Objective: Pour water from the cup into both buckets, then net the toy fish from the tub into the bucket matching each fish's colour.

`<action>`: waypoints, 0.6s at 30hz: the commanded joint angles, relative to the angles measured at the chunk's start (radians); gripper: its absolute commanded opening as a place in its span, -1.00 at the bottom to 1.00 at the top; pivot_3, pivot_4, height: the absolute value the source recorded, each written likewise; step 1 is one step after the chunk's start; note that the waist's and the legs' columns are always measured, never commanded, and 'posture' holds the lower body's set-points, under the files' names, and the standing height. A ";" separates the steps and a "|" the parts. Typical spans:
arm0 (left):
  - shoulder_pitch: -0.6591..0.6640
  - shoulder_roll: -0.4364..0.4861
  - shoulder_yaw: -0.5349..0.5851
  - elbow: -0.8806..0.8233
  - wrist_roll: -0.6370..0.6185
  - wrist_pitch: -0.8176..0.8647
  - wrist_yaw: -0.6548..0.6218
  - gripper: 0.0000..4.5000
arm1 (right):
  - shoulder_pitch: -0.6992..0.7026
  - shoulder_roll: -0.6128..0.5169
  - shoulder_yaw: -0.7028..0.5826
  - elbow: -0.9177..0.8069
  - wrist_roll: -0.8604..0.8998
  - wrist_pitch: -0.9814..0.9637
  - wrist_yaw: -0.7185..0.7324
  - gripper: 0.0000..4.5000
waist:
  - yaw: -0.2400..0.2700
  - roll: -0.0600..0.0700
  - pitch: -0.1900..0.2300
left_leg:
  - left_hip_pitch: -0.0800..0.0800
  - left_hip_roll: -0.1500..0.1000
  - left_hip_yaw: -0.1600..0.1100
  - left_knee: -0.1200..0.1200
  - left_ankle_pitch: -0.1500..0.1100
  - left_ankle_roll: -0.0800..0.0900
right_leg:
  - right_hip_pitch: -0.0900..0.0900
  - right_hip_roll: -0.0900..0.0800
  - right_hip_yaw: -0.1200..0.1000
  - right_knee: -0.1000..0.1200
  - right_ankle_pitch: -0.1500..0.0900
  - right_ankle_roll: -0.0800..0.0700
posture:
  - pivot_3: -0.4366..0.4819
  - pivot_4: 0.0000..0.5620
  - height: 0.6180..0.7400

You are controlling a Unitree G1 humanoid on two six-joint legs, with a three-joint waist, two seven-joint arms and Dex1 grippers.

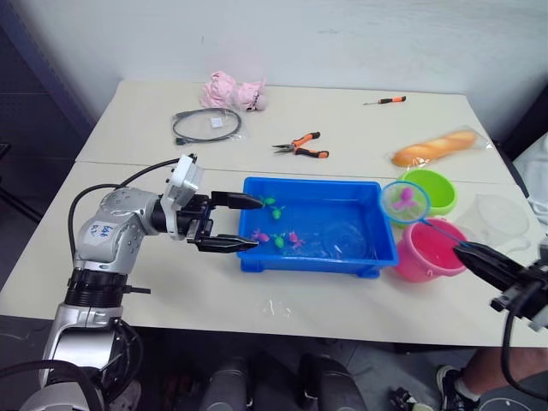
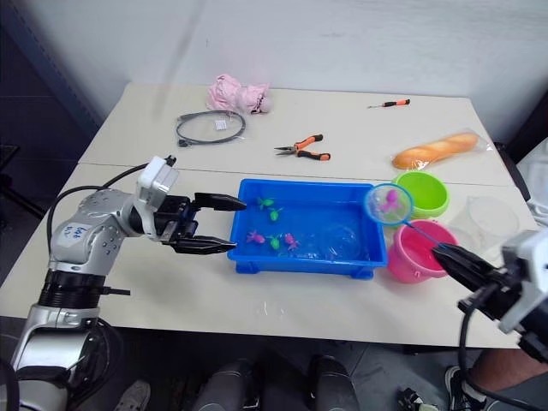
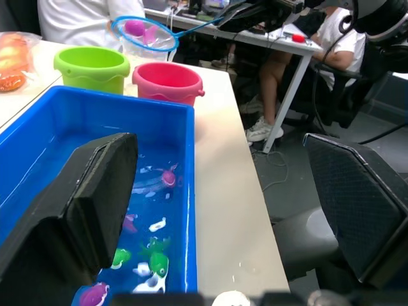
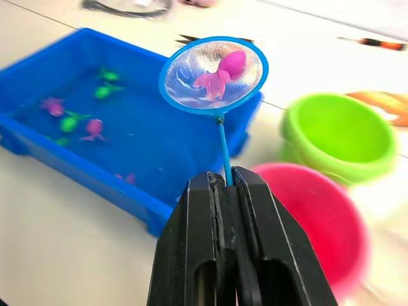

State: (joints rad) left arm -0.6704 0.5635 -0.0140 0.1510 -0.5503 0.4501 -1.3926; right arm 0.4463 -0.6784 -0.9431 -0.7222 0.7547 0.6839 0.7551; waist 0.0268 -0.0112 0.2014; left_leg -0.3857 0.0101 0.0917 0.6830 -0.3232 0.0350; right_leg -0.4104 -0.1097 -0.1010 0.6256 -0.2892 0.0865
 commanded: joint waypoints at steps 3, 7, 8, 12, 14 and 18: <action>-0.032 -0.026 -0.019 0.031 0.011 -0.045 -0.027 0.98 | 0.100 0.011 -0.085 0.061 -0.152 -0.174 0.037 -1.00 | -0.004 0.000 0.000 | 0.000 0.000 0.001 0.000 0.000 0.000 | 0.000 0.001 0.000 0.000 0.000 0.000 | -0.05 -0.47 0.99; -0.031 -0.028 -0.022 0.040 0.014 -0.054 -0.033 0.98 | 0.136 0.039 -0.068 0.118 -0.247 -0.311 0.057 -1.00 | -0.008 0.000 0.000 | 0.002 0.000 0.002 0.000 0.000 0.000 | 0.000 0.001 0.001 0.000 0.000 0.000 | -0.05 -0.47 0.99; -0.029 -0.030 -0.022 0.041 0.014 -0.055 -0.031 0.98 | 0.149 0.047 -0.054 0.140 -0.296 -0.370 0.060 -1.00 | -0.006 0.000 0.000 | 0.002 0.001 0.002 0.000 0.000 0.000 | 0.000 0.001 0.001 0.000 0.000 0.000 | -0.05 -0.47 0.99; -0.009 -0.033 -0.020 0.028 0.009 -0.049 -0.017 0.98 | 0.167 0.065 0.007 0.245 -0.488 -0.593 0.023 -1.00 | -0.004 0.000 0.000 | 0.002 0.000 0.002 0.000 0.000 0.000 | 0.000 0.000 0.004 -0.001 0.000 0.000 | -0.05 -0.47 0.99; 0.000 -0.033 -0.019 0.015 0.005 -0.042 -0.010 0.98 | 0.158 0.070 0.031 0.282 -0.548 -0.669 -0.002 -1.00 | -0.005 0.001 -0.001 | 0.002 -0.001 0.003 0.000 0.000 0.000 | 0.000 0.000 0.005 -0.001 0.000 0.000 | -0.05 -0.47 0.99; 0.014 -0.034 -0.019 -0.006 0.001 -0.034 0.002 0.98 | 0.132 0.066 0.087 0.335 -0.669 -0.789 -0.070 -1.00 | -0.007 0.001 0.000 | 0.003 0.000 0.003 0.000 0.000 -0.001 | 0.000 0.000 0.005 -0.001 0.000 0.000 | -0.05 -0.47 0.99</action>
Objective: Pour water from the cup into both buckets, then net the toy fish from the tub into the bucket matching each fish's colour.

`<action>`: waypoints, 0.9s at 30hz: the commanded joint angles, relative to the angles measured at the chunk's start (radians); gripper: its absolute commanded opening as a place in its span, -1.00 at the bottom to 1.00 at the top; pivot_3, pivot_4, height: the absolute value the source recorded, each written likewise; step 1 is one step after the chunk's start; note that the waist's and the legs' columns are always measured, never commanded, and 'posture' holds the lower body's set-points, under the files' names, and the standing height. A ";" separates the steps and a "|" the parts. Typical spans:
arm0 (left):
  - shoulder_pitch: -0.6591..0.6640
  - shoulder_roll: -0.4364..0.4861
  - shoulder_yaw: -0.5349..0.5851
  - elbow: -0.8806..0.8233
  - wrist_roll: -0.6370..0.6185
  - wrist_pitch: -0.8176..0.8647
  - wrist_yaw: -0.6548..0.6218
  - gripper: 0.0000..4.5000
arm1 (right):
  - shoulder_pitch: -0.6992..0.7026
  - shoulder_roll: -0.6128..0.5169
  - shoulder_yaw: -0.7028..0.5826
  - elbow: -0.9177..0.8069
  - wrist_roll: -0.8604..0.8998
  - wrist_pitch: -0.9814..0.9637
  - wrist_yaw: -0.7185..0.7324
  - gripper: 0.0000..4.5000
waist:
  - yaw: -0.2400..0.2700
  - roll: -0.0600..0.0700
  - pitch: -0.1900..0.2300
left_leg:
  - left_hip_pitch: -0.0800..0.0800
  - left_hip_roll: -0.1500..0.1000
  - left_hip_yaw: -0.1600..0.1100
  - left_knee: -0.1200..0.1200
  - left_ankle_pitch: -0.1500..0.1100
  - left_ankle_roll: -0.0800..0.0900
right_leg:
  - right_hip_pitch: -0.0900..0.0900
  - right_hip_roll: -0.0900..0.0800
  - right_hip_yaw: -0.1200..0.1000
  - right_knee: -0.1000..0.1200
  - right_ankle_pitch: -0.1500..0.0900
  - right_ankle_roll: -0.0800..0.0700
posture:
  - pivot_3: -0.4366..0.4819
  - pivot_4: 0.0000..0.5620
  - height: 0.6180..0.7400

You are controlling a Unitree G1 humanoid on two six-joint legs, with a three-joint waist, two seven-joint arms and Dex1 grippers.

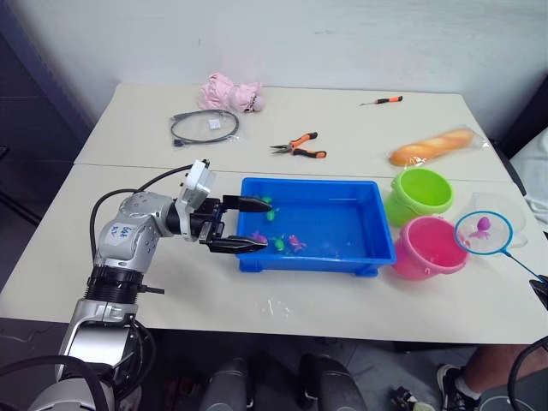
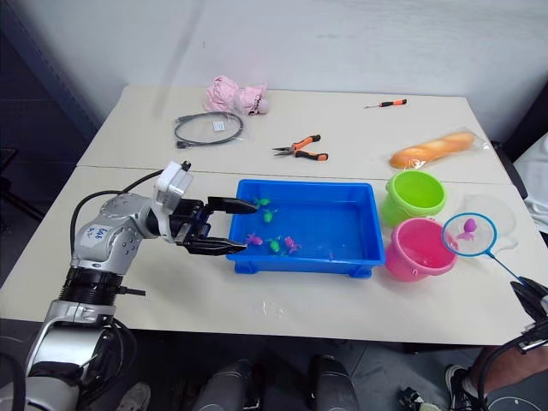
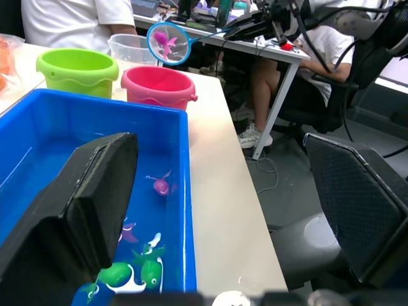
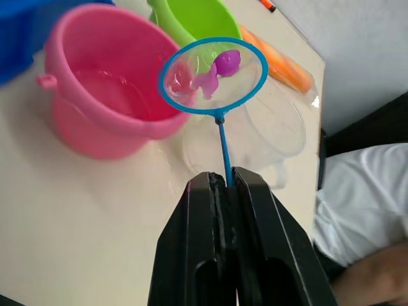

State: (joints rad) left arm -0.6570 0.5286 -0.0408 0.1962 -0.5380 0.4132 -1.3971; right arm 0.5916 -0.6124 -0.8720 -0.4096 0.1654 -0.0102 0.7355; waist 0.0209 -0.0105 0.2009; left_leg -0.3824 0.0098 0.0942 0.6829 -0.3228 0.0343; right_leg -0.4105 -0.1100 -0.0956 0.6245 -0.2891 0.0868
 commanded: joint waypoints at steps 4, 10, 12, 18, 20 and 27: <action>0.005 0.000 0.010 -0.062 -0.012 0.009 0.017 0.98 | -0.052 -0.006 0.061 0.060 -0.222 -0.210 -0.152 -1.00 | -0.002 0.000 0.000 | 0.001 0.000 0.001 0.000 0.000 -0.001 | 0.000 0.000 0.001 0.001 0.000 0.000 | -0.05 -0.47 0.99; 0.014 -0.002 0.015 -0.077 -0.015 0.011 0.032 0.98 | -0.039 -0.062 0.117 0.095 -0.476 -0.390 -0.256 -1.00 | -0.002 0.001 0.000 | 0.003 0.000 0.002 0.000 0.000 -0.001 | 0.001 0.000 0.003 0.001 0.000 0.000 | -0.05 -0.47 0.99; 0.021 -0.001 0.017 -0.086 -0.019 0.013 0.038 0.98 | -0.028 -0.076 0.116 0.102 -0.545 -0.423 -0.289 -1.00 | -0.002 0.001 0.000 | 0.004 0.000 0.004 0.000 0.000 -0.001 | 0.001 0.000 0.004 0.002 0.000 0.000 | -0.05 -0.47 0.99; 0.028 0.003 0.022 -0.095 -0.022 0.014 0.047 0.98 | -0.017 -0.114 0.070 0.128 -0.665 -0.531 -0.401 -1.00 | -0.002 0.001 0.000 | 0.005 0.000 0.005 -0.001 0.000 -0.001 | 0.001 0.000 0.006 0.002 0.000 0.000 | -0.05 -0.47 0.99; 0.028 0.002 0.023 -0.094 -0.022 0.014 0.049 0.98 | -0.022 -0.124 0.057 0.144 -0.646 -0.556 -0.419 -1.00 | -0.002 0.001 0.000 | 0.006 0.000 0.005 -0.001 0.000 -0.002 | 0.001 0.000 0.006 0.002 0.000 0.000 | -0.05 -0.47 0.99; 0.031 0.016 0.038 -0.070 -0.014 -0.001 0.050 0.98 | -0.078 -0.146 0.111 -0.039 0.058 -0.238 -0.191 -1.00 | -0.012 0.001 0.000 | 0.008 0.002 0.005 -0.001 0.000 -0.002 | 0.004 0.000 0.006 0.002 0.000 -0.001 | -0.05 -0.47 0.99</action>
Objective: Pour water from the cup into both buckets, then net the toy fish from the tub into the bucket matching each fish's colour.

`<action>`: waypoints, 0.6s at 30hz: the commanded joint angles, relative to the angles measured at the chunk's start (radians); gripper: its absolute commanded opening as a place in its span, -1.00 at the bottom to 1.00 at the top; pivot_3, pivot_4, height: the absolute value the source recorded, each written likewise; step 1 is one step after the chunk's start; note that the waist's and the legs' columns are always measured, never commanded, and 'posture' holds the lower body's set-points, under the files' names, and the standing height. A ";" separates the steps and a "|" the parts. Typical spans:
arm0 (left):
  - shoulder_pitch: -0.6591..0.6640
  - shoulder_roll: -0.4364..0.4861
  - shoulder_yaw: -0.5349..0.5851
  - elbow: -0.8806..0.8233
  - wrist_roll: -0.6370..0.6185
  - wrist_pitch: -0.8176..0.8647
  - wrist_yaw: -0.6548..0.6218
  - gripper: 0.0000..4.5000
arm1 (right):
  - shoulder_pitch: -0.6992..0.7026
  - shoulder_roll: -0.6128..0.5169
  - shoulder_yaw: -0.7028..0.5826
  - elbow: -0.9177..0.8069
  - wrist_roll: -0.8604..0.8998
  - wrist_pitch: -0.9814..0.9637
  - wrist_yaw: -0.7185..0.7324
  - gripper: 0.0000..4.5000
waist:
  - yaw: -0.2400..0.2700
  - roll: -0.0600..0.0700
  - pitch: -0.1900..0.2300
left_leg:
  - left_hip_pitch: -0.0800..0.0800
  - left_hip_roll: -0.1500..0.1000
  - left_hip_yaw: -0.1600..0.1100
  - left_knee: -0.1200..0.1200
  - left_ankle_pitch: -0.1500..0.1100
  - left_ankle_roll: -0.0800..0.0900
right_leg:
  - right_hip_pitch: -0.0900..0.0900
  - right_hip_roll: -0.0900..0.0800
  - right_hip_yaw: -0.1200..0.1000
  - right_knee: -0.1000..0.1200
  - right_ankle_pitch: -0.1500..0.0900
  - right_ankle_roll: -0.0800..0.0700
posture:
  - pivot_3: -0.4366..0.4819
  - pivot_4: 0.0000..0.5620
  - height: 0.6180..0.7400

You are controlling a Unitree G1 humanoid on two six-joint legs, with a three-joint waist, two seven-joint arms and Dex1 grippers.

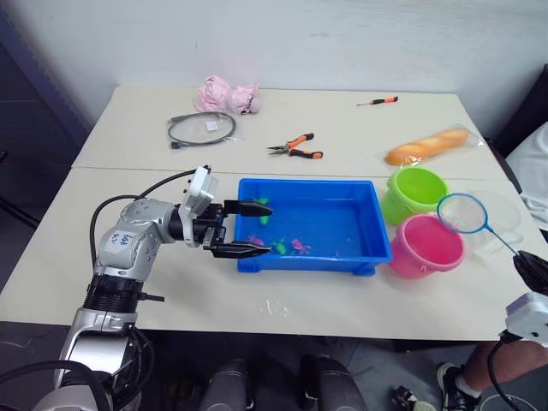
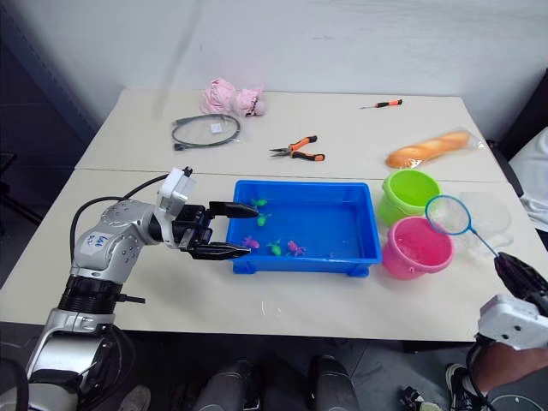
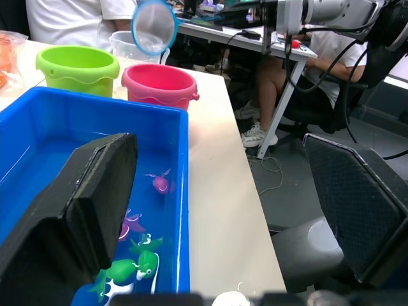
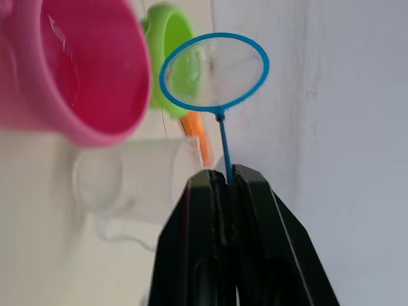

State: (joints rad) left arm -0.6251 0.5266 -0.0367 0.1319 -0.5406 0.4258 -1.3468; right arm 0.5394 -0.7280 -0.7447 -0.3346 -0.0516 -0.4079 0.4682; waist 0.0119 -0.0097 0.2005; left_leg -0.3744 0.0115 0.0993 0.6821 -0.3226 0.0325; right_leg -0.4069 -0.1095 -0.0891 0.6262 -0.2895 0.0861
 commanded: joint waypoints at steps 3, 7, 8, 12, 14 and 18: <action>0.005 0.039 0.041 0.026 0.006 -0.035 -0.007 0.98 | -0.051 -0.148 -0.015 -0.221 0.507 0.426 0.184 -1.00 | -0.015 0.001 0.000 | 0.001 0.000 0.000 0.000 0.000 0.000 | 0.000 0.000 0.000 0.001 0.000 0.000 | -0.05 -0.47 0.99; 0.002 0.059 0.028 0.080 0.050 -0.102 -0.021 0.98 | -0.172 -0.356 0.086 -0.258 0.528 0.645 0.248 -1.00 | -0.014 0.000 0.000 | 0.003 0.001 0.000 0.000 -0.001 0.002 | 0.001 0.000 0.001 0.001 -0.001 -0.001 | -0.05 -0.47 0.99; -0.001 0.059 0.027 0.091 0.058 -0.114 -0.020 0.98 | -0.208 -0.391 0.121 -0.255 0.519 0.669 0.261 -1.00 | -0.012 0.000 0.000 | 0.003 0.001 0.000 0.000 -0.001 0.002 | 0.001 0.000 0.001 0.001 -0.001 -0.001 | -0.05 -0.47 0.99; -0.007 0.054 0.015 0.106 0.085 -0.144 -0.022 0.98 | -0.329 -0.533 0.306 -0.184 0.383 0.643 0.354 -1.00 | 0.000 0.000 0.000 | -0.001 0.000 0.000 0.000 -0.002 0.003 | 0.000 -0.001 -0.001 -0.001 -0.001 -0.001 | -0.05 -0.47 0.99; -0.011 0.050 0.011 0.108 0.091 -0.148 -0.024 0.98 | -0.400 -0.578 0.401 -0.127 0.314 0.603 0.386 -1.00 | 0.008 0.000 0.000 | -0.003 -0.001 0.000 0.000 -0.003 0.004 | -0.002 -0.002 -0.001 -0.001 0.000 -0.001 | -0.05 -0.47 0.99; -0.020 0.044 0.011 0.116 0.099 -0.158 -0.020 0.98 | -0.513 -0.635 0.539 -0.054 0.219 0.565 0.463 -1.00 | 0.011 0.000 0.000 | -0.004 -0.002 0.001 0.001 -0.003 0.005 | -0.002 -0.002 -0.002 -0.002 0.000 0.000 | -0.05 -0.47 0.99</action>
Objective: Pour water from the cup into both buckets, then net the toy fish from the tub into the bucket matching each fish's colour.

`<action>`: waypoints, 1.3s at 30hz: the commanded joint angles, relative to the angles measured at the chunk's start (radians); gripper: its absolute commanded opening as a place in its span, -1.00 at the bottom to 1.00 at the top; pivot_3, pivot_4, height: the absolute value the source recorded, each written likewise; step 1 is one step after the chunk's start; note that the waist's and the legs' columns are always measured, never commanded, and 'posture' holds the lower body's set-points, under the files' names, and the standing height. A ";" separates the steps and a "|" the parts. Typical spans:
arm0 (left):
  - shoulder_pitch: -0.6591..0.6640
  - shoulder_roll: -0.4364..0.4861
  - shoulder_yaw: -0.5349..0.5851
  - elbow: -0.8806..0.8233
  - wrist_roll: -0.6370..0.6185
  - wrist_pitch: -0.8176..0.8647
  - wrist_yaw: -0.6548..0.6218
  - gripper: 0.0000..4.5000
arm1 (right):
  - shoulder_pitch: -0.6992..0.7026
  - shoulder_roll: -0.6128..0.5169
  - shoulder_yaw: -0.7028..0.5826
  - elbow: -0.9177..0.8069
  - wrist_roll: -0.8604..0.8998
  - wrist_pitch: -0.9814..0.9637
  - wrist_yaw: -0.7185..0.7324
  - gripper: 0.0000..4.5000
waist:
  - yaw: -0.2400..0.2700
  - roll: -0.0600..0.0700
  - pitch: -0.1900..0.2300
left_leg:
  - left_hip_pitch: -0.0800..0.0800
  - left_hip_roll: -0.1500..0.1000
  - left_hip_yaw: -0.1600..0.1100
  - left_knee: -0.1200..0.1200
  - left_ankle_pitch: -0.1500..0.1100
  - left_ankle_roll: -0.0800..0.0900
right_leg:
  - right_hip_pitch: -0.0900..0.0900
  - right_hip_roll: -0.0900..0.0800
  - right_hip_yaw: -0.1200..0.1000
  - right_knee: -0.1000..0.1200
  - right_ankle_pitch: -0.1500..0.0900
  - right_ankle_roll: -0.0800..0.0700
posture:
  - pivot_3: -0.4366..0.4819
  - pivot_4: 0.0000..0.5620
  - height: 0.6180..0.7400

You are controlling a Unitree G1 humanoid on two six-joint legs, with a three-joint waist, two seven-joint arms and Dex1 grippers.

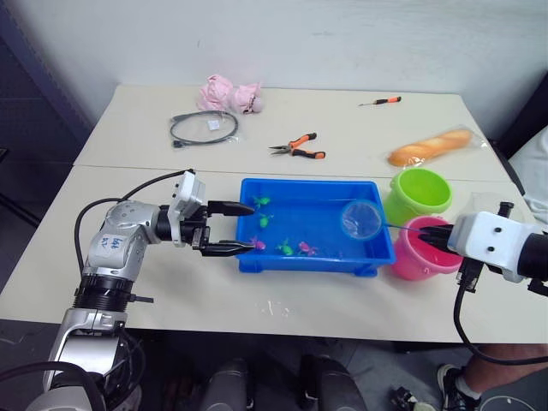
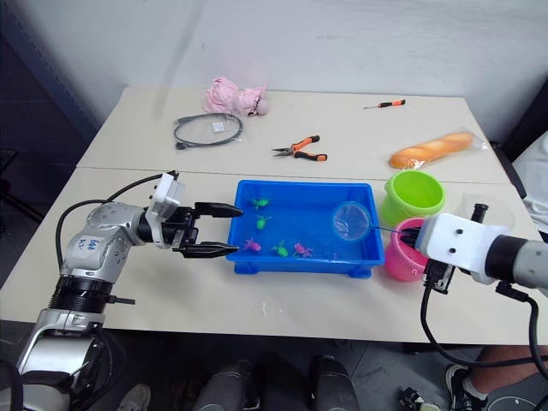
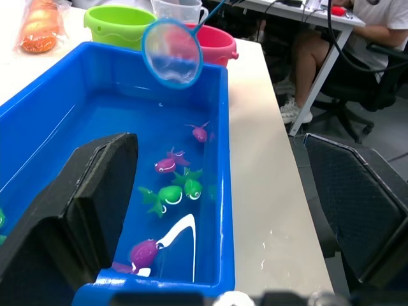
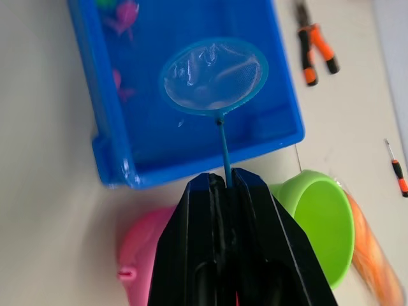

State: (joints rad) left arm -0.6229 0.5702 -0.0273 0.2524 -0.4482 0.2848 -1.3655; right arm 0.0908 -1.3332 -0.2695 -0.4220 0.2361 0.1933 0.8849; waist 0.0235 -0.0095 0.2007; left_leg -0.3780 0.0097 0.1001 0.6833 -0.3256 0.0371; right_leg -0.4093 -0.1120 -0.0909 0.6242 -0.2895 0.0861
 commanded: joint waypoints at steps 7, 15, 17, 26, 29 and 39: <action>-0.021 -0.012 0.000 -0.013 0.013 -0.022 0.013 0.98 | -0.292 -0.003 0.259 0.104 -0.207 -0.068 0.106 -1.00 | -0.009 0.000 0.000 | 0.000 0.001 0.000 0.001 0.000 -0.001 | -0.001 0.000 0.000 0.001 0.000 0.000 | -0.05 -0.47 0.99; -0.033 -0.020 -0.002 -0.005 0.020 -0.031 0.016 0.98 | -0.513 0.082 0.429 0.201 -0.312 -0.106 0.234 -1.00 | -0.022 0.000 0.000 | 0.000 0.001 0.001 0.001 0.001 -0.001 | -0.001 0.001 -0.001 0.001 0.000 0.000 | -0.05 -0.47 0.99; -0.031 -0.021 -0.002 -0.008 0.019 -0.031 0.018 0.98 | -0.545 0.105 0.452 0.214 -0.316 -0.097 0.265 -1.00 | -0.023 0.000 0.000 | 0.000 0.001 0.001 0.001 0.001 -0.001 | -0.001 0.001 -0.001 0.001 0.000 0.000 | -0.05 -0.47 0.99; -0.010 -0.010 0.008 -0.023 0.013 -0.027 0.023 0.98 | -0.636 0.194 0.462 0.229 -0.227 -0.003 0.396 -1.00 | -0.024 0.000 0.000 | 0.000 0.001 0.001 0.001 0.001 -0.001 | -0.001 0.001 -0.001 0.002 0.000 0.000 | -0.05 -0.47 0.99; -0.006 -0.009 0.009 -0.025 0.012 -0.027 0.025 0.98 | -0.645 0.213 0.453 0.229 -0.199 0.035 0.410 -1.00 | -0.024 0.000 0.000 | 0.000 0.001 0.001 0.001 0.001 -0.001 | -0.001 0.001 -0.001 0.002 0.000 0.000 | -0.05 -0.47 0.99; 0.003 -0.005 0.014 -0.031 0.011 -0.030 0.035 0.98 | -0.682 0.263 0.401 0.229 -0.095 0.255 0.398 -1.00 | -0.024 0.000 0.000 | 0.000 0.001 0.001 0.001 0.001 -0.001 | -0.001 0.000 -0.001 0.003 0.000 0.000 | -0.05 -0.47 0.99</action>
State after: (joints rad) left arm -0.6225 0.5536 -0.0374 0.2510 -0.4280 0.2639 -1.3319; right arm -0.5769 -1.0766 0.1787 -0.1875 0.1086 0.4162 1.2844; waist -0.0006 -0.0094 0.2007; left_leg -0.3783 0.0106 0.1005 0.6844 -0.3250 0.0358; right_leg -0.4102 -0.1118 -0.0919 0.6269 -0.2892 0.0864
